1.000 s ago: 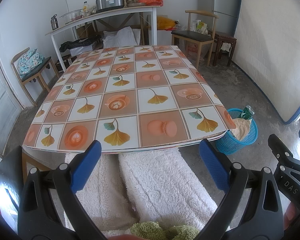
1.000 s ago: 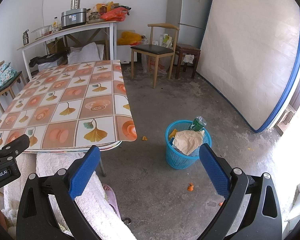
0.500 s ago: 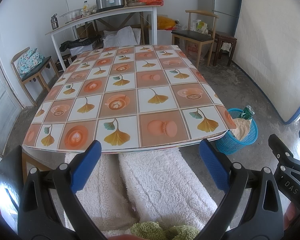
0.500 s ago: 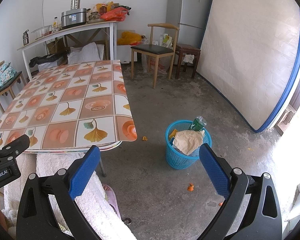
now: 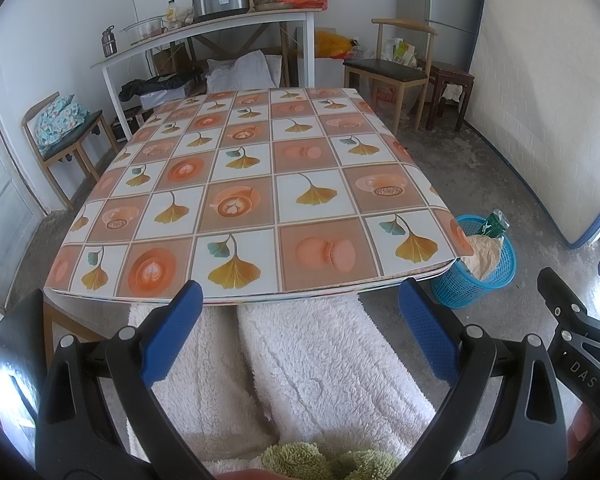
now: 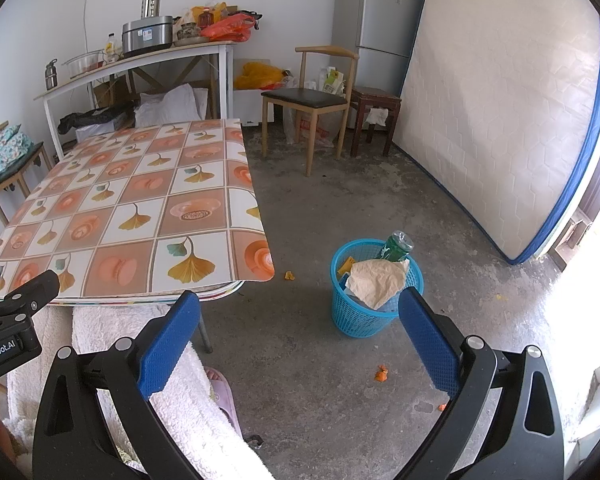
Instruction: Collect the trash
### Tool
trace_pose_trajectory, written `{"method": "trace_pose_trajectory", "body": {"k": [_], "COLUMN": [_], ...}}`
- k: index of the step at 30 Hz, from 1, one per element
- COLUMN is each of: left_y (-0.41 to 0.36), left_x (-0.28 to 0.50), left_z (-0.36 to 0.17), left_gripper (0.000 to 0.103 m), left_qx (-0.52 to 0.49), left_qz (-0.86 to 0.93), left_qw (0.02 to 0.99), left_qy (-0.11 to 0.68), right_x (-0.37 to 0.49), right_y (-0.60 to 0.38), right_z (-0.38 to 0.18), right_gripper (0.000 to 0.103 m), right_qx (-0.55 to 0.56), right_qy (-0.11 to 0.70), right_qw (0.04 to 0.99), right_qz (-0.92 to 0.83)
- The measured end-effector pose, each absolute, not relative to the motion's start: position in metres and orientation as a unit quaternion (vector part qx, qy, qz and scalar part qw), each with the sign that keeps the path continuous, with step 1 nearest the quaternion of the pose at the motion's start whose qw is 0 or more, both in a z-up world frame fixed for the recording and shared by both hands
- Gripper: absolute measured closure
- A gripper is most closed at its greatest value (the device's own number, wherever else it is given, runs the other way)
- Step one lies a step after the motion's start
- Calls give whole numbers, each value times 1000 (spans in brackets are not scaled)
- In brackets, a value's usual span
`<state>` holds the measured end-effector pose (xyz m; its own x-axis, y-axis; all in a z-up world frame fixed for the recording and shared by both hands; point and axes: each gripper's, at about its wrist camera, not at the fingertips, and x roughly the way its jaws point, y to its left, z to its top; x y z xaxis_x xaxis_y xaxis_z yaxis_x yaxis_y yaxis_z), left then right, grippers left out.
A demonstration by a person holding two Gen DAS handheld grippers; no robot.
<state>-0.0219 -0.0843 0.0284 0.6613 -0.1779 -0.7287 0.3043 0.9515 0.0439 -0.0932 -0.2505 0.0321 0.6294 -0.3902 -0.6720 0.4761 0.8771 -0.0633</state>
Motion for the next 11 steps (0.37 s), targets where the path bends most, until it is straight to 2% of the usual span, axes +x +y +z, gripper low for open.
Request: {"method": "trace_pose_trajectory", "body": {"k": [11], "left_y": [-82], "left_x": [-22], "left_z": [28], "left_gripper": [9], "left_qx": [81], "left_qz": [-132], "left_qw": [907], "left_qy": [391], "right_x": [-94], "right_y": [-250], "right_z": [32], "right_gripper": [7], "right_qx": [61], "right_qy": [357], "right_qw": [901], "right_qz": [-241]}}
